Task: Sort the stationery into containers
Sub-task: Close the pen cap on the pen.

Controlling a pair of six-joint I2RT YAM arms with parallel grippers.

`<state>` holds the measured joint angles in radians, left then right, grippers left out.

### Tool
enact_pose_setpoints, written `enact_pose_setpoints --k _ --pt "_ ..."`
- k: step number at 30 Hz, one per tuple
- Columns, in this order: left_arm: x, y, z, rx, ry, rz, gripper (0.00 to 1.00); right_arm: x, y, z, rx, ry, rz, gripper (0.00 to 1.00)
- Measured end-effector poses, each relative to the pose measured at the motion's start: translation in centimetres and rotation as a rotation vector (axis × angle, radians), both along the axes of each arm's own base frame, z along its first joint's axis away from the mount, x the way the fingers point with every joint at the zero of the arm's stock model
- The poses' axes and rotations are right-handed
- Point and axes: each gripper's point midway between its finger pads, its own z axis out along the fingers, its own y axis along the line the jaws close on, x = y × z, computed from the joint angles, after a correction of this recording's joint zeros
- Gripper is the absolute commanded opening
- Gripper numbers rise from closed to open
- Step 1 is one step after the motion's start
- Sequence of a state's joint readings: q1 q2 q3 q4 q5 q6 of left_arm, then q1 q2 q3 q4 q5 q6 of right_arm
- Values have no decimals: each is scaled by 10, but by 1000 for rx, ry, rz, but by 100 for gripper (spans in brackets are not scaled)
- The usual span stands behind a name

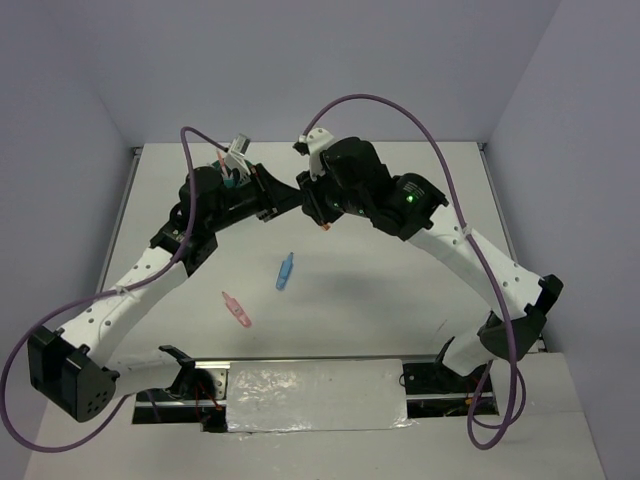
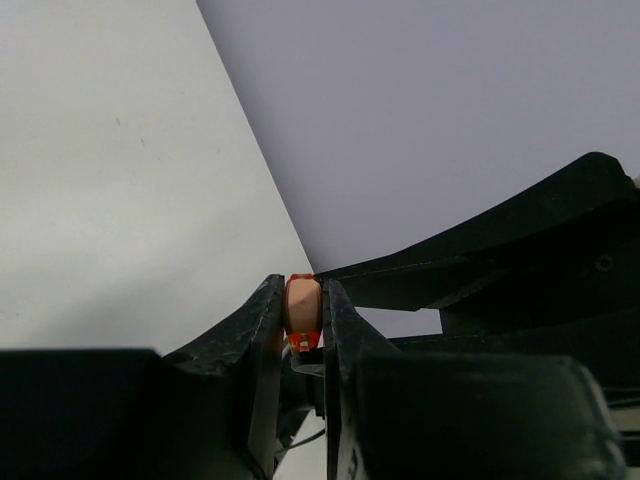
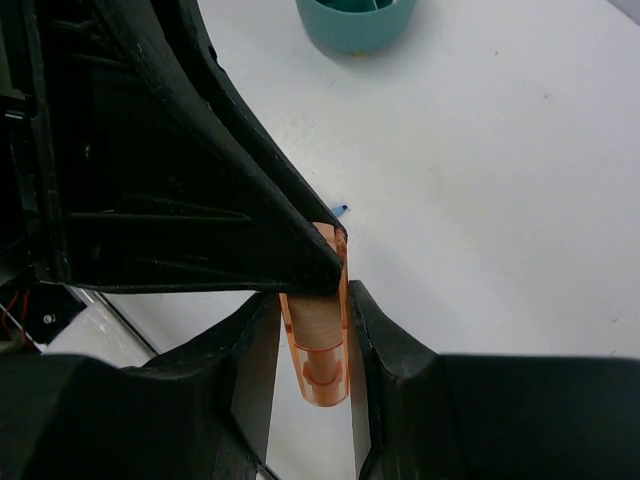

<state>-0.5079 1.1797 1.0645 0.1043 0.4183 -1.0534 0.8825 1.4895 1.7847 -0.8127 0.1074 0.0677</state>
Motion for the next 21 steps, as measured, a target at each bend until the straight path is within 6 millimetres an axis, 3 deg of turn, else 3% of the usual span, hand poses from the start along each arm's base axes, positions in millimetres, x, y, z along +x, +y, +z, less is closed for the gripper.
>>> enact_pose_setpoints --k 5,9,11,12,13,15,21 --pt "4 4 -5 46 20 28 0 2 3 -6 -10 28 20 0" --pt "7 -1 3 65 2 9 0 4 -2 1 57 29 12 0" --pt "9 -3 6 61 -6 5 0 7 -4 4 71 29 10 10" --pt "10 -4 6 62 -6 5 0 7 -4 4 73 29 11 19" --pt "10 -3 6 67 -4 5 0 7 -5 4 73 31 14 40" --pt "10 -1 5 94 -3 11 0 7 -3 2 81 39 20 58" --pt "14 16 -3 201 52 42 0 11 -6 11 180 -20 2 71"
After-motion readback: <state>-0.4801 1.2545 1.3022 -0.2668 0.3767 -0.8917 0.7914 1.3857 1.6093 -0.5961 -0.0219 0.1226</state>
